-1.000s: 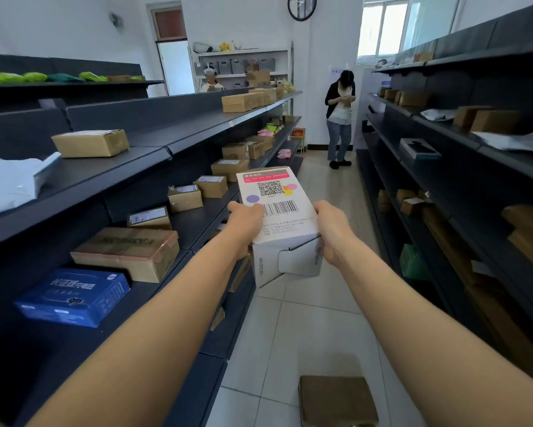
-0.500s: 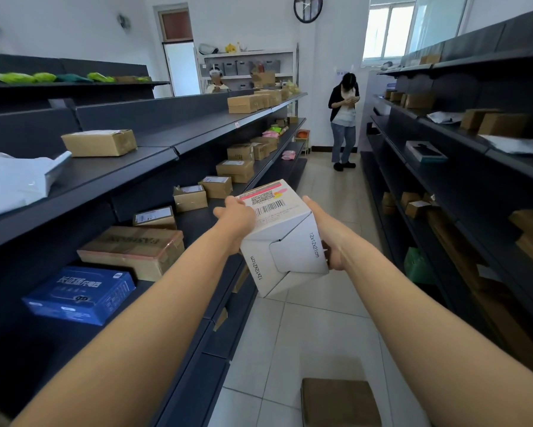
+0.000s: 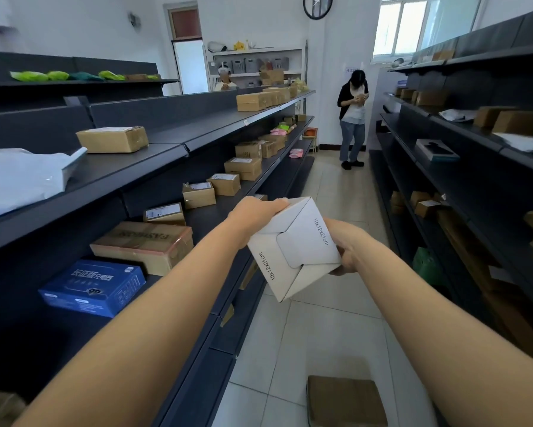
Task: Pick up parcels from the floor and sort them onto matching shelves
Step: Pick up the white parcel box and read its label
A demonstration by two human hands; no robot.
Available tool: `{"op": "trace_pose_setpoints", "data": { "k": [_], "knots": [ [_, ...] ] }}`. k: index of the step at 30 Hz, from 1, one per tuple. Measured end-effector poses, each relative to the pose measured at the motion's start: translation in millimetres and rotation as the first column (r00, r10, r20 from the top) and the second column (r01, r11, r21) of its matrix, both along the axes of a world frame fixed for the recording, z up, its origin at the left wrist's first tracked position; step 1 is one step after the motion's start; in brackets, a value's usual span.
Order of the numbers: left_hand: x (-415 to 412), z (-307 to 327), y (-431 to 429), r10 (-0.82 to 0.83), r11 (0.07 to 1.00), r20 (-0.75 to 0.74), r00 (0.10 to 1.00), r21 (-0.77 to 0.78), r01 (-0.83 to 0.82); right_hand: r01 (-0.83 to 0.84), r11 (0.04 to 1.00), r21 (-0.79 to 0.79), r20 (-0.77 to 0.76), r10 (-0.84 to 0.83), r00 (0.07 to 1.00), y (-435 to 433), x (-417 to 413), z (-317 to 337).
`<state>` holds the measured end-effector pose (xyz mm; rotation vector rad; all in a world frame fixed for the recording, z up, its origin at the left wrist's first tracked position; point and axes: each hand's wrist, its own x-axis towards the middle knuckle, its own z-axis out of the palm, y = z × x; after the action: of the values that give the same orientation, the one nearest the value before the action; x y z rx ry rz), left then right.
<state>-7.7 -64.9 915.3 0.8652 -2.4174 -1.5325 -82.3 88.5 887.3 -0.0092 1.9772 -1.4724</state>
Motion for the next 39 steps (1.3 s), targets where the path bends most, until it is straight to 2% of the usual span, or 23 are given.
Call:
{"op": "trace_pose_setpoints", "data": {
  "k": [4, 5, 7, 9, 12, 16, 19, 22, 25, 27, 31, 35, 39],
  "knots": [
    [2.6, 0.9, 5.0, -0.015, 0.997, 0.014, 1.0, -0.076, 0.016, 0.044, 0.989, -0.144, 0.019, -0.041, 0.999, 3.2, 0.8, -1.5],
    [4.9, 0.7, 7.0, -0.035, 0.998, 0.019, 0.999, -0.044, 0.035, 0.034, 0.986, -0.166, 0.008, -0.033, 0.999, 3.7, 1.2, -0.7],
    [10.7, 1.8, 14.2, -0.068, 0.991, 0.02, 0.998, 0.12, 0.065, 0.03, 0.983, -0.18, -0.025, -0.035, 0.999, 3.3, 4.2, 3.8],
    [10.9, -0.7, 18.1, -0.084, 0.969, 0.031, 0.996, 0.237, 0.074, 0.068, 0.981, -0.182, -0.103, -0.088, 0.991, 1.1, 7.3, 9.2],
    [6.0, -4.3, 22.9, -0.006, 0.963, 0.009, 1.0, 0.271, 0.003, 0.151, 0.964, -0.221, -0.171, -0.191, 0.967, -0.5, 10.7, 13.1],
    [-2.4, -13.8, 16.4, 0.175, 0.95, 0.007, 0.985, 0.261, -0.17, 0.107, 0.968, -0.226, -0.19, -0.152, 0.97, -2.2, 12.1, 13.5],
    [4.1, -16.2, 14.7, 0.184, 0.906, -0.038, 0.982, 0.393, -0.154, 0.096, 0.981, -0.169, -0.226, -0.133, 0.965, -1.5, 14.4, 17.5],
    [13.1, -15.9, 16.7, 0.159, 0.883, -0.039, 0.986, 0.452, -0.125, 0.1, 0.99, -0.1, -0.278, -0.124, 0.953, -0.7, 19.0, 19.6],
    [17.8, -19.2, 17.0, 0.199, 0.874, -0.094, 0.975, 0.467, -0.133, 0.11, 0.979, -0.172, -0.331, -0.162, 0.93, -2.5, 23.0, 19.2],
    [20.7, -22.0, 17.7, 0.221, 0.87, -0.149, 0.964, 0.477, -0.126, 0.045, 0.969, -0.244, -0.371, -0.136, 0.919, -4.5, 23.1, 18.0],
    [25.0, -18.5, 19.4, 0.235, 0.862, -0.221, 0.947, 0.497, -0.099, 0.042, 0.909, -0.414, -0.158, -0.117, 0.98, -4.2, 27.6, 11.1],
    [29.6, -11.0, 17.8, 0.204, 0.865, -0.299, 0.932, 0.501, -0.029, 0.021, 0.824, -0.566, -0.036, -0.05, 0.998, 0.3, 27.5, 4.5],
    [31.5, -10.8, 20.2, 0.179, 0.905, -0.383, 0.906, 0.424, 0.0, 0.03, 0.79, -0.613, -0.082, -0.102, 0.991, -2.6, 30.5, 2.7]
  ]
}}
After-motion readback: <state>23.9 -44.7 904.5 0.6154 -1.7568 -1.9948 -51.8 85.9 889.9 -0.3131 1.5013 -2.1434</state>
